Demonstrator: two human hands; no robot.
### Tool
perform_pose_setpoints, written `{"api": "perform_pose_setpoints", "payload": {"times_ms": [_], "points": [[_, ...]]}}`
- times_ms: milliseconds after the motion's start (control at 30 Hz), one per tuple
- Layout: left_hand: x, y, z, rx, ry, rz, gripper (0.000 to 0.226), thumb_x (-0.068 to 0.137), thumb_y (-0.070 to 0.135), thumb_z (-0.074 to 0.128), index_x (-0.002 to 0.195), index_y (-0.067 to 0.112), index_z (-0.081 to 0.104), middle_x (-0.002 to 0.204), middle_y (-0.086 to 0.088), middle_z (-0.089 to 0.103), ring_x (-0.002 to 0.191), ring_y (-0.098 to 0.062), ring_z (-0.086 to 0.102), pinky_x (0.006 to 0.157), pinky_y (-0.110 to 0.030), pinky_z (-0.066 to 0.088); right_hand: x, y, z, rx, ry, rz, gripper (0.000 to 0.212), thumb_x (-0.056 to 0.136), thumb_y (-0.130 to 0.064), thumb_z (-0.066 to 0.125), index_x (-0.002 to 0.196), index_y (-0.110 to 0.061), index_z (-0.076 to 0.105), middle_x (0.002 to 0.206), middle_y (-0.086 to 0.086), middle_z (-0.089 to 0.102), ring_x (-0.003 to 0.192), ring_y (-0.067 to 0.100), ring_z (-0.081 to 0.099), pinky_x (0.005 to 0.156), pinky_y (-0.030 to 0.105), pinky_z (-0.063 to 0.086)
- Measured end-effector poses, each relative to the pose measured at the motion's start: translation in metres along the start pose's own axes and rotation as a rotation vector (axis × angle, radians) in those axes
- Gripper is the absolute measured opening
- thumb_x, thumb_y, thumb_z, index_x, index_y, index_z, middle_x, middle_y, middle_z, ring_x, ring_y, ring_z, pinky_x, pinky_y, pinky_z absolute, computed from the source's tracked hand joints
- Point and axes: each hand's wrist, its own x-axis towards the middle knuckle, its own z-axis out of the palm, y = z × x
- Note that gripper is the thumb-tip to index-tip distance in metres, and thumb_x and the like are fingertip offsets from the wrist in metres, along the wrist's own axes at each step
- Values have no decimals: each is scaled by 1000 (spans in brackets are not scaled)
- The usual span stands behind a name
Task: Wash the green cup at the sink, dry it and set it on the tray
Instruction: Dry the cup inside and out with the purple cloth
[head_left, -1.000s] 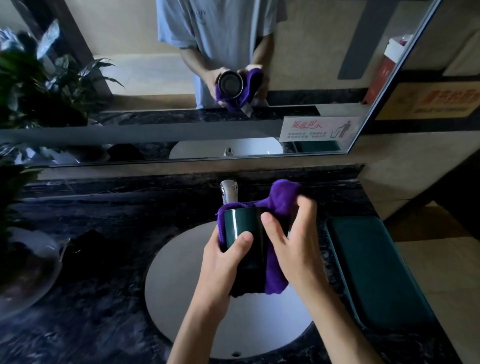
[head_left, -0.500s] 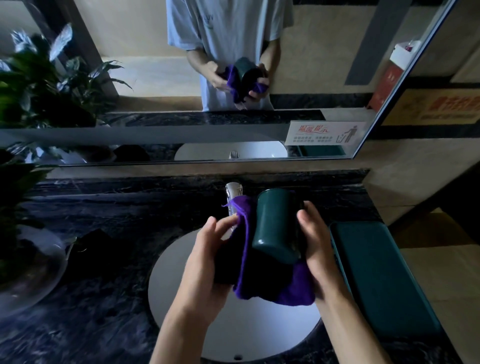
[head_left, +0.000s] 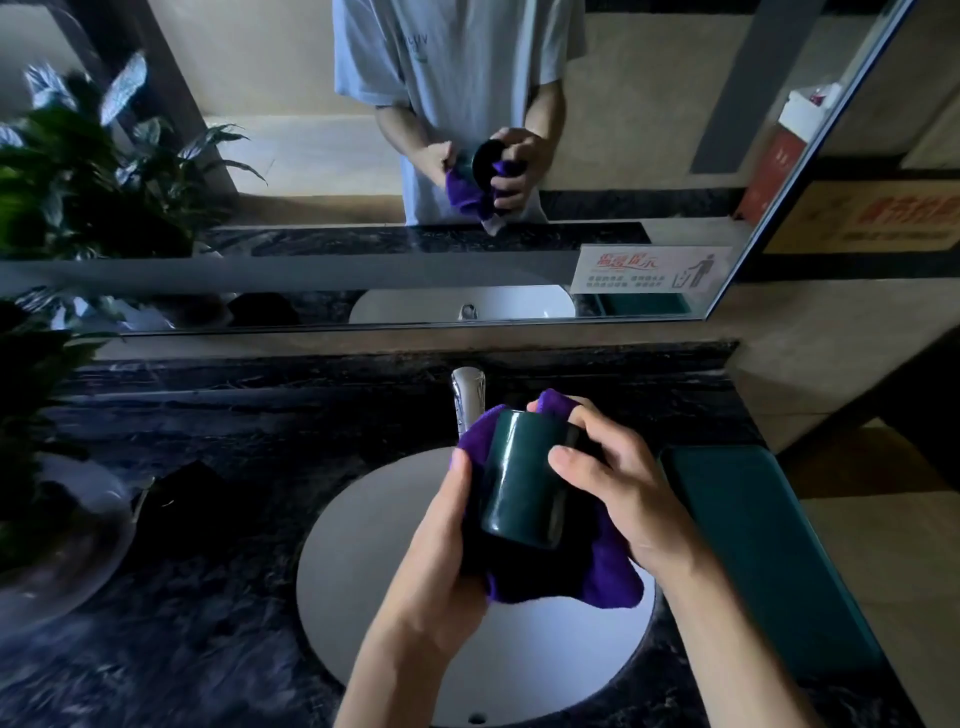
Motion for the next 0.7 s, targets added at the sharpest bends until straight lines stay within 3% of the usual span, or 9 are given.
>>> {"api": "perform_pose_setpoints", "payload": {"times_ms": [100, 167, 233, 300, 400, 467, 533, 600, 700], "points": [[-1, -11, -1, 143, 44, 108, 46, 100, 46, 46, 131, 23, 70, 126, -12, 76, 114, -30, 73, 90, -47, 58, 5, -1, -3, -216, 91, -26, 40, 79, -43, 67, 101, -11, 73, 138, -6, 53, 129, 8, 52, 110, 27, 39], [0, -14, 0, 240, 73, 205, 38, 107, 39, 44, 125, 24, 74, 118, -9, 79, 98, -29, 76, 75, -44, 61, 7, 0, -5, -348, 118, -11, 41, 80, -44, 67, 95, -6, 72, 142, -9, 48, 132, -5, 44, 112, 18, 32], [0, -15, 0, 392, 85, 325, 38, 107, 46, 44, 117, 25, 74, 90, -9, 75, 68, -32, 61, 57, -40, 49, 8, -2, -6, -466, 98, -27, 46, 81, -46, 64, 91, -1, 69, 141, -8, 49, 128, -9, 44, 106, 9, 30], [0, -14, 1, 581, 80, 398, 38, 102, 57, 43, 104, 31, 72, 67, -11, 51, 56, -26, 39, 46, -37, 31, 10, 0, -3, -547, 100, -73, 39, 84, -39, 63, 95, -2, 72, 136, -5, 54, 124, -3, 51, 103, 9, 33], [-1, -11, 7, 629, 62, 416, 48, 95, 66, 41, 90, 30, 73, 63, -23, 48, 54, -27, 38, 45, -48, 30, 9, 6, 7, -465, 214, -86, 35, 91, -29, 56, 111, -6, 73, 129, -1, 62, 119, 6, 60, 105, 23, 43], [-3, -7, 9, 449, 102, 354, 58, 83, 67, 50, 89, 18, 80, 71, -33, 55, 59, -31, 44, 46, -46, 34, 9, 8, 12, -378, 318, -85, 35, 93, -26, 51, 110, -3, 71, 125, 2, 66, 115, 11, 64, 104, 32, 47], [-2, 0, 7, 218, 88, 276, 52, 76, 56, 64, 96, 11, 83, 86, -27, 62, 68, -33, 50, 49, -37, 41, 8, 6, 16, -336, 366, -132, 32, 96, -22, 48, 107, -4, 71, 122, 3, 67, 112, 13, 65, 102, 30, 48], [0, 4, 0, 161, 59, 273, 33, 85, 36, 73, 102, 8, 80, 95, -23, 72, 74, -32, 63, 57, -34, 51, 7, 3, 19, -308, 355, -164, 27, 97, -19, 47, 106, -10, 71, 121, 3, 68, 111, 12, 66, 99, 23, 47], [5, 7, -8, 168, 56, 345, 23, 84, 12, 73, 107, 13, 72, 90, -14, 77, 68, -21, 71, 62, -30, 60, 7, 0, 19, -253, 312, -159, 27, 99, -17, 47, 106, -8, 72, 121, 3, 67, 111, 11, 66, 97, 19, 46]]}}
